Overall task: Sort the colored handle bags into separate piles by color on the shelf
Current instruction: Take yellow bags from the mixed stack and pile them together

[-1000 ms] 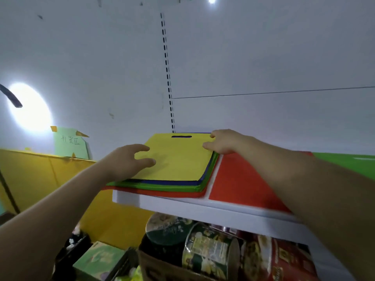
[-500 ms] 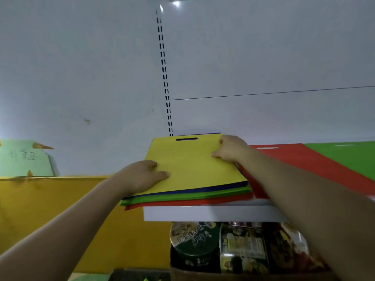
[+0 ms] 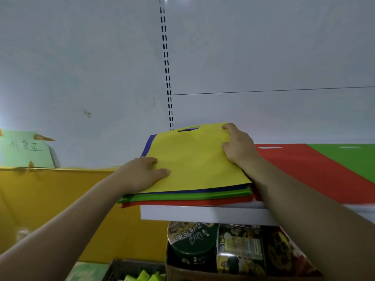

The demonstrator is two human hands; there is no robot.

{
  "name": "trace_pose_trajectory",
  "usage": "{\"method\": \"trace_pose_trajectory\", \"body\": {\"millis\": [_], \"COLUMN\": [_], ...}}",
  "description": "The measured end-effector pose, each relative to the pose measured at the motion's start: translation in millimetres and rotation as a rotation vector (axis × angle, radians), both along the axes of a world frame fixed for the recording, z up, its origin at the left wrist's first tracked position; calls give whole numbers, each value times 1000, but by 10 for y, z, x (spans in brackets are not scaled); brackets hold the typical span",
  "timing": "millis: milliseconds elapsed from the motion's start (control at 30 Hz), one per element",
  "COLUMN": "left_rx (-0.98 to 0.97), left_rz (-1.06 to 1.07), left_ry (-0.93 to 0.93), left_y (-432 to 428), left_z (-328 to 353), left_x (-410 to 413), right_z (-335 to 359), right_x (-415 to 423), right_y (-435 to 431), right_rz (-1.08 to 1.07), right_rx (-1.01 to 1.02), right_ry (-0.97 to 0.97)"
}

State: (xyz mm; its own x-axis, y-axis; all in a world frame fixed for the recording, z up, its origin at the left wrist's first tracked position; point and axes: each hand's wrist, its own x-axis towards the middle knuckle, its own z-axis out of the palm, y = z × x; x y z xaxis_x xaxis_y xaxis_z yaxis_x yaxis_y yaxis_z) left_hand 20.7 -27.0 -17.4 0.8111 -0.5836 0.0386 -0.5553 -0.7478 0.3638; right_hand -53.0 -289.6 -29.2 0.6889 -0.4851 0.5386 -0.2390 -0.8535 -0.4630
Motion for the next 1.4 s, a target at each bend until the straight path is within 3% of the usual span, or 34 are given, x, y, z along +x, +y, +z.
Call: {"method": "trace_pose_trajectory", "body": {"millis": [133, 267, 400, 567, 633, 733, 900, 1400], "left_rx": [-39, -193, -646, -1071, -1084, -997, -936, -849], "left_rz": [33, 70, 100, 8, -69, -127, -235, -679], "left_ry": [39, 51, 68, 231, 238, 87, -30, 196], "left_y": [-6, 18, 82, 224, 254, 274, 265, -600], "left_z": [7, -8, 17, 195, 243, 273, 234, 163], "left_x": [-23, -21, -49, -26, -73, -146, -296, -1506], "right_z": [17, 182, 401, 602, 672, 770, 800, 718], "right_x": [-49, -189, -296, -558, -682, -818, -1145, -3210], "right_y": [22, 187, 335, 466, 497, 513, 600, 585], "right_rz": [31, 179, 183, 166, 156, 149, -20, -494], "right_rx": [-83, -173, -145, 68, 129, 201, 121, 78], "right_ry": [-161, -501, -745, -769, -718, -572, -500, -521]}}
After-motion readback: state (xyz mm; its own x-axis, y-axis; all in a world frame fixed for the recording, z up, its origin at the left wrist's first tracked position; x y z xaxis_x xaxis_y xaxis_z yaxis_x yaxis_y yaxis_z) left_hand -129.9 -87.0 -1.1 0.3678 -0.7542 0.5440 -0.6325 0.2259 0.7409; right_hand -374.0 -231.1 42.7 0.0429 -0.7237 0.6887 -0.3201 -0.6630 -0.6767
